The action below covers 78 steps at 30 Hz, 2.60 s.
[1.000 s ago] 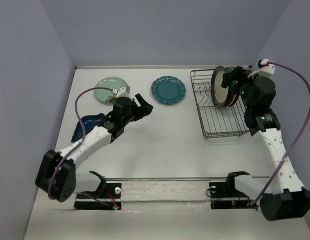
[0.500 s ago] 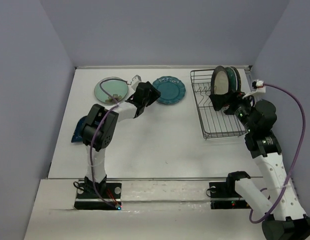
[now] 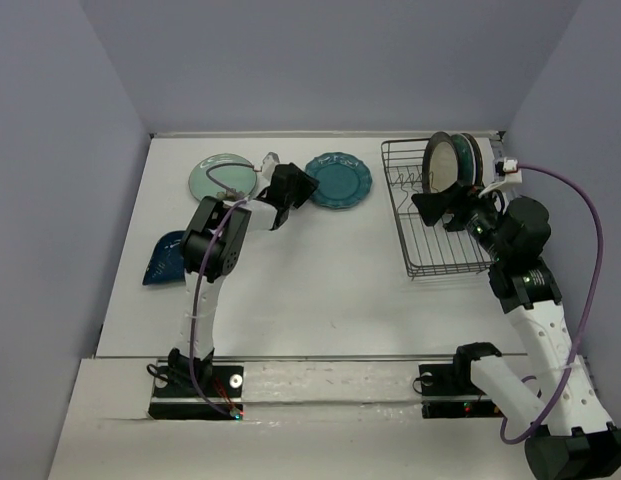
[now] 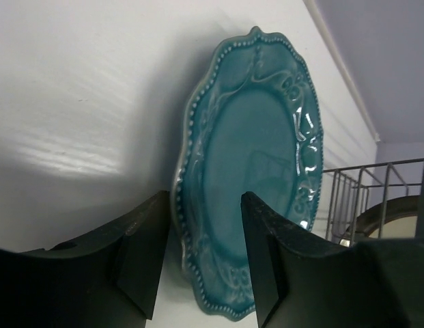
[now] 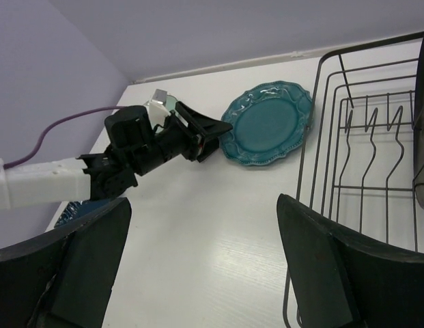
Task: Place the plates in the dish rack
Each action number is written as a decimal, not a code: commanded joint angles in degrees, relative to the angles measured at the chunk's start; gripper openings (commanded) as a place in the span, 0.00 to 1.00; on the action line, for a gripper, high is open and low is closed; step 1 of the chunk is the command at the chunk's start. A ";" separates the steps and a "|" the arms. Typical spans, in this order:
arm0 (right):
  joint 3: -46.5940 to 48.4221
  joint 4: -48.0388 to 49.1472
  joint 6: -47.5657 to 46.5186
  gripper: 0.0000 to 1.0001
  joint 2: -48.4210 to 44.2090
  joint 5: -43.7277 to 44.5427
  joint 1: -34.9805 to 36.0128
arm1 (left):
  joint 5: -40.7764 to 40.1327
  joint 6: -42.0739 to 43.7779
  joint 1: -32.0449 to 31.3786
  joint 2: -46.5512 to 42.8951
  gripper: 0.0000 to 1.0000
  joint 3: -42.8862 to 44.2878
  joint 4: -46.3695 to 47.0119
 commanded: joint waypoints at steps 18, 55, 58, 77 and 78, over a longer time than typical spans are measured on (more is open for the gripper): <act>1.66 1.59 -0.74 0.93 0.86 -6.56 0.55 | 7.55 -9.22 2.11 1.11 0.06 -9.50 30.78; 2.54 10.81 9.89 0.96 13.60 -14.91 2.66 | 21.17 -12.47 3.88 -59.13 0.06 -42.65 32.30; 2.10 14.06 10.87 0.96 13.34 -17.20 3.19 | 21.70 -12.03 3.70 -60.88 0.06 -42.65 30.45; 0.34 22.68 15.09 0.63 19.06 -19.76 7.59 | 25.39 -7.20 -4.03 -57.37 0.06 -38.26 30.71; 0.34 22.77 15.09 0.52 18.97 -19.58 7.59 | 25.48 -7.20 -4.03 -57.37 0.06 -38.34 30.45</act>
